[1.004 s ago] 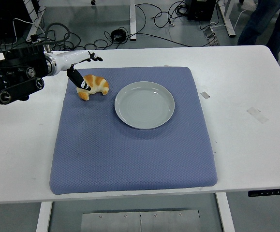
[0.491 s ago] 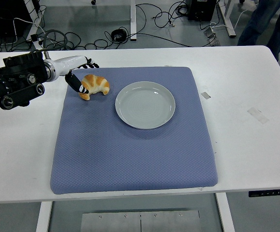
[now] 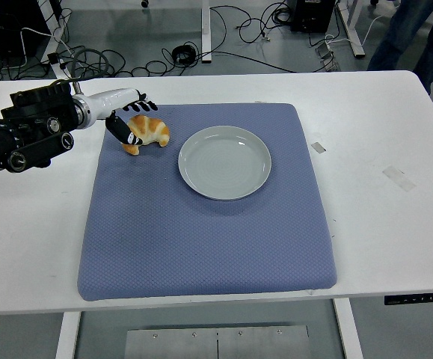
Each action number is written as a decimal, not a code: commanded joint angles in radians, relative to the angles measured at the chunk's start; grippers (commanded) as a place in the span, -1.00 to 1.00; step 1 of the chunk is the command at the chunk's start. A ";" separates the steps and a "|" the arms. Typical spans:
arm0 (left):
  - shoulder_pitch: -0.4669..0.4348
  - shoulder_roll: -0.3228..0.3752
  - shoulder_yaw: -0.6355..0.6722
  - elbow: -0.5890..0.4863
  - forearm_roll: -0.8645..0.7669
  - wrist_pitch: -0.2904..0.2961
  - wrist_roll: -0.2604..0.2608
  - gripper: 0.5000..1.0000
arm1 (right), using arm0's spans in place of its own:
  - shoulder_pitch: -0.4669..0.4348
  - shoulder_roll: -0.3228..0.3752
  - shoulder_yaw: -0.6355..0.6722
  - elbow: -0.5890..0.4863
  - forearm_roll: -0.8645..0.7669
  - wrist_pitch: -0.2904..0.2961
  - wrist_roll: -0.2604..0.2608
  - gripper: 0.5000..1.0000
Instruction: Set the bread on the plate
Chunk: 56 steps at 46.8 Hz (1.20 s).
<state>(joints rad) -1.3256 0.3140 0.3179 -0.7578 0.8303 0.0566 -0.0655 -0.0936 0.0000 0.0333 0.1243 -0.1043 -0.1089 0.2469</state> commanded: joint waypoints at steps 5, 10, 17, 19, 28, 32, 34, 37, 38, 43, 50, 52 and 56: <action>0.006 -0.022 0.004 0.000 0.001 0.009 0.000 0.24 | 0.000 0.000 0.000 0.000 0.000 0.000 0.000 1.00; 0.008 -0.022 0.001 0.000 0.001 0.023 -0.005 -0.07 | 0.000 0.000 0.000 0.000 0.000 0.000 0.000 1.00; 0.002 -0.022 0.001 0.000 0.001 0.043 -0.004 -0.60 | 0.000 0.000 0.000 0.000 0.000 0.000 0.000 1.00; 0.002 -0.022 0.003 0.000 0.003 0.054 -0.002 -0.76 | 0.000 0.000 0.000 0.000 0.000 0.000 0.000 1.00; -0.007 -0.021 0.006 0.011 0.003 0.072 0.004 -1.00 | 0.000 0.000 0.000 0.000 0.000 0.000 0.000 1.00; -0.006 -0.021 0.007 0.009 0.003 0.072 0.004 -1.00 | 0.000 0.000 0.000 0.000 0.000 0.000 0.000 1.00; -0.004 -0.021 0.007 0.011 0.000 0.066 0.004 -0.91 | 0.000 0.000 0.000 0.000 0.000 0.000 0.000 1.00; -0.006 -0.018 0.001 0.009 -0.002 0.066 0.001 -0.70 | 0.000 0.000 0.000 0.000 0.000 0.000 0.000 1.00; -0.006 -0.016 0.000 0.009 -0.005 0.066 0.000 -0.56 | 0.000 0.000 0.000 0.000 0.000 0.000 0.000 1.00; -0.023 -0.007 -0.006 0.009 -0.046 0.066 -0.005 0.75 | 0.000 0.000 0.000 0.000 0.000 0.000 0.000 1.00; -0.052 0.014 -0.006 0.009 -0.062 0.052 -0.007 0.88 | 0.000 0.000 0.000 0.000 0.000 0.000 0.000 1.00; -0.052 0.016 -0.002 0.008 -0.063 0.048 -0.005 0.88 | 0.000 0.000 0.000 0.000 0.000 0.000 0.000 1.00; -0.049 0.016 0.009 -0.001 -0.063 0.043 0.004 0.88 | 0.000 0.000 0.000 0.000 0.000 0.000 0.000 1.00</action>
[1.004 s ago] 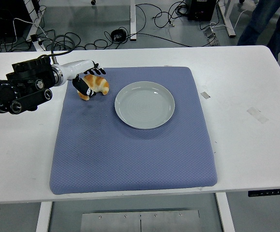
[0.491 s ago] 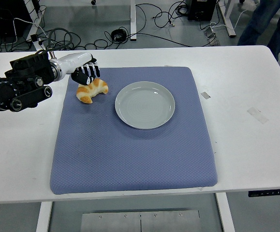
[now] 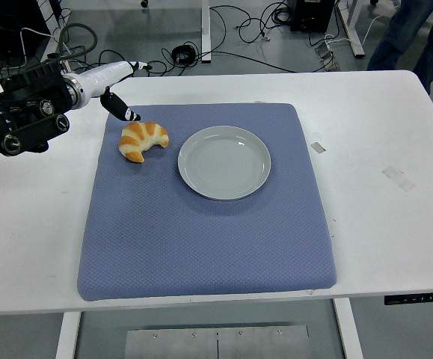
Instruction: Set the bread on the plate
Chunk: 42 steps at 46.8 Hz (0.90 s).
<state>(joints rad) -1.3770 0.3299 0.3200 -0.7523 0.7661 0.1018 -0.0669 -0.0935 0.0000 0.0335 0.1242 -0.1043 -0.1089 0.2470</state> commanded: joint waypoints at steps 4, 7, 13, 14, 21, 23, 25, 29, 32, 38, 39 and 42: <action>0.001 0.000 0.030 -0.028 -0.001 -0.022 0.032 0.86 | 0.000 0.000 0.000 0.000 0.000 0.000 0.000 1.00; -0.004 0.006 0.034 -0.050 -0.002 -0.053 0.047 0.86 | 0.000 0.000 0.000 0.000 0.000 0.000 0.000 1.00; -0.014 0.018 0.036 -0.048 -0.004 -0.068 0.050 0.85 | 0.000 0.000 -0.001 0.000 0.000 0.000 0.000 1.00; -0.014 0.017 0.036 -0.048 -0.004 -0.068 0.050 0.85 | 0.000 0.000 0.000 0.000 0.000 0.000 0.000 1.00; -0.002 0.008 0.033 -0.047 -0.005 -0.067 0.047 0.77 | 0.000 0.000 -0.001 0.000 0.000 0.000 0.000 1.00; 0.001 0.003 0.033 -0.047 -0.005 -0.065 0.047 0.76 | 0.000 0.000 0.000 0.000 0.000 0.000 0.000 1.00; 0.001 -0.005 0.033 -0.047 -0.005 -0.063 0.047 0.72 | 0.000 0.000 -0.001 0.000 0.000 0.000 0.000 1.00; 0.003 -0.017 0.031 -0.047 -0.008 -0.060 0.047 0.68 | 0.000 0.000 0.000 0.000 0.000 0.000 0.000 1.00; 0.007 -0.023 0.031 -0.047 -0.014 -0.057 0.047 0.59 | 0.000 0.000 0.000 0.000 0.000 0.000 0.000 1.00; 0.013 -0.028 0.030 -0.045 -0.022 -0.057 0.045 0.52 | 0.000 0.000 0.000 0.000 0.000 0.000 0.000 1.00; 0.012 -0.028 0.030 -0.044 -0.022 -0.056 0.045 0.51 | 0.000 0.000 0.000 0.000 0.000 0.000 0.000 1.00; 0.015 -0.028 0.030 -0.042 -0.022 -0.056 0.045 0.51 | 0.000 0.000 0.000 0.000 0.000 0.000 0.000 1.00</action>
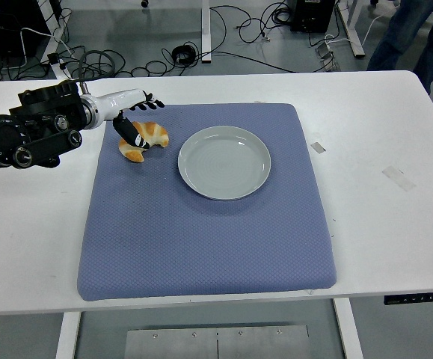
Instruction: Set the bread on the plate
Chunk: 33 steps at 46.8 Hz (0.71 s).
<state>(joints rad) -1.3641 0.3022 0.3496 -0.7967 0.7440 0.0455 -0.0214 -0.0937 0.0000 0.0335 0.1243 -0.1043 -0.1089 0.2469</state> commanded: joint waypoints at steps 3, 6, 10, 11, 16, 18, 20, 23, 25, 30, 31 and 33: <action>0.007 0.000 0.000 0.002 0.000 0.005 0.000 0.51 | 0.000 0.000 0.000 0.000 0.000 0.000 0.000 1.00; 0.011 0.000 0.002 0.004 0.000 0.007 0.000 0.51 | 0.000 0.000 0.000 0.000 0.000 0.000 0.000 1.00; 0.014 0.000 0.003 0.004 0.000 0.008 0.000 0.50 | 0.000 0.000 0.000 0.000 0.000 0.000 0.000 1.00; 0.014 0.000 0.003 0.004 0.000 0.008 -0.002 0.49 | 0.000 0.000 0.000 0.000 0.000 0.000 0.000 1.00; 0.019 0.002 0.005 0.004 0.000 0.008 -0.005 0.33 | 0.000 0.000 0.000 0.000 0.000 0.000 0.000 1.00; 0.019 0.002 0.005 0.004 0.000 0.008 -0.005 0.14 | 0.000 0.000 0.000 0.000 0.000 0.000 0.000 1.00; 0.019 0.000 0.005 0.004 0.000 0.008 -0.005 0.06 | 0.000 0.000 0.000 0.000 0.000 0.000 0.000 1.00; 0.020 0.000 0.005 0.005 0.000 0.013 -0.002 -0.11 | 0.000 0.000 0.000 0.000 0.000 0.000 0.000 1.00; 0.025 0.000 0.006 0.005 0.000 0.019 0.000 -0.21 | 0.000 0.000 0.000 0.000 0.000 0.000 0.000 1.00; 0.025 0.000 0.011 0.005 0.001 0.030 0.000 -0.44 | 0.000 0.000 0.000 0.000 0.000 0.000 0.000 1.00; 0.025 -0.002 0.011 0.005 0.001 0.033 0.000 -0.52 | 0.000 0.000 0.000 0.000 0.000 0.000 0.000 1.00; 0.023 -0.002 0.011 0.007 0.003 0.042 -0.002 -0.63 | 0.000 0.000 -0.001 0.000 0.000 0.000 0.000 1.00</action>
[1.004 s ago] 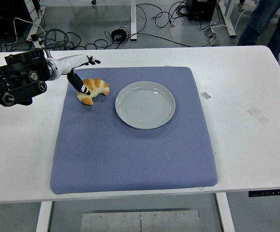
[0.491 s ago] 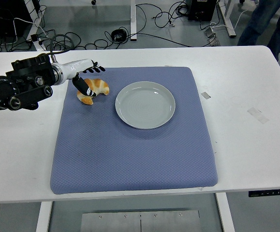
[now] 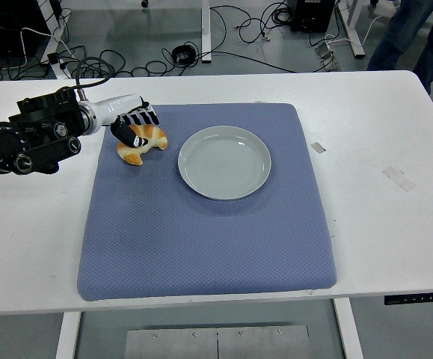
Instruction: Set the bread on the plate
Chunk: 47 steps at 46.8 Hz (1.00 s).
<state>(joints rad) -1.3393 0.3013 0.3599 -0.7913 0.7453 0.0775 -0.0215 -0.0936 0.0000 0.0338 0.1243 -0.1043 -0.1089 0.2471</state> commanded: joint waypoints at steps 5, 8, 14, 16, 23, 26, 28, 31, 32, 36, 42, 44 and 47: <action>-0.012 -0.001 0.001 0.000 0.002 0.018 -0.003 -0.77 | 0.000 0.000 0.000 0.000 0.000 0.000 0.000 1.00; -0.020 -0.001 0.001 0.000 0.002 0.018 -0.005 -1.00 | 0.000 0.000 -0.002 0.000 0.000 0.000 0.000 1.00; -0.044 0.001 0.001 -0.003 0.002 0.018 -0.008 -1.00 | 0.000 0.000 0.000 0.000 0.000 0.000 0.000 1.00; -0.054 0.001 -0.001 -0.003 0.000 0.016 -0.006 -1.00 | 0.000 0.000 0.000 0.000 0.000 0.000 0.000 1.00; -0.064 -0.028 -0.010 -0.005 -0.003 0.016 -0.008 -1.00 | 0.000 0.000 0.000 0.000 0.000 0.000 0.000 1.00; -0.063 -0.050 -0.010 -0.006 -0.003 0.016 -0.011 -1.00 | 0.000 0.000 -0.002 0.000 0.000 0.000 0.000 1.00; -0.064 -0.060 -0.010 -0.009 -0.003 0.016 -0.009 -1.00 | 0.000 0.000 0.000 0.000 0.000 0.000 0.000 1.00; -0.064 -0.080 -0.012 -0.014 -0.006 0.016 -0.009 -1.00 | 0.000 0.000 -0.002 0.000 0.000 0.000 0.000 1.00; -0.066 -0.088 -0.012 -0.014 -0.010 0.016 -0.009 -1.00 | 0.000 0.000 -0.002 0.000 0.000 0.000 0.000 1.00; -0.077 -0.113 -0.012 -0.014 -0.029 0.016 -0.011 -1.00 | 0.000 0.000 0.000 0.000 0.000 0.000 0.000 1.00; -0.103 -0.145 -0.012 -0.014 -0.029 0.016 -0.014 -1.00 | 0.000 0.000 0.000 0.000 0.000 0.000 0.000 1.00; -0.115 -0.154 -0.012 -0.014 -0.029 0.016 -0.014 -1.00 | 0.000 0.000 0.000 0.000 0.000 0.000 0.000 1.00; -0.126 -0.174 -0.010 -0.014 -0.029 0.013 -0.014 -1.00 | 0.000 0.000 0.000 0.000 0.000 0.000 0.000 1.00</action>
<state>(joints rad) -1.4560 0.1438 0.3480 -0.8055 0.7162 0.0932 -0.0353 -0.0937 0.0000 0.0338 0.1242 -0.1043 -0.1089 0.2470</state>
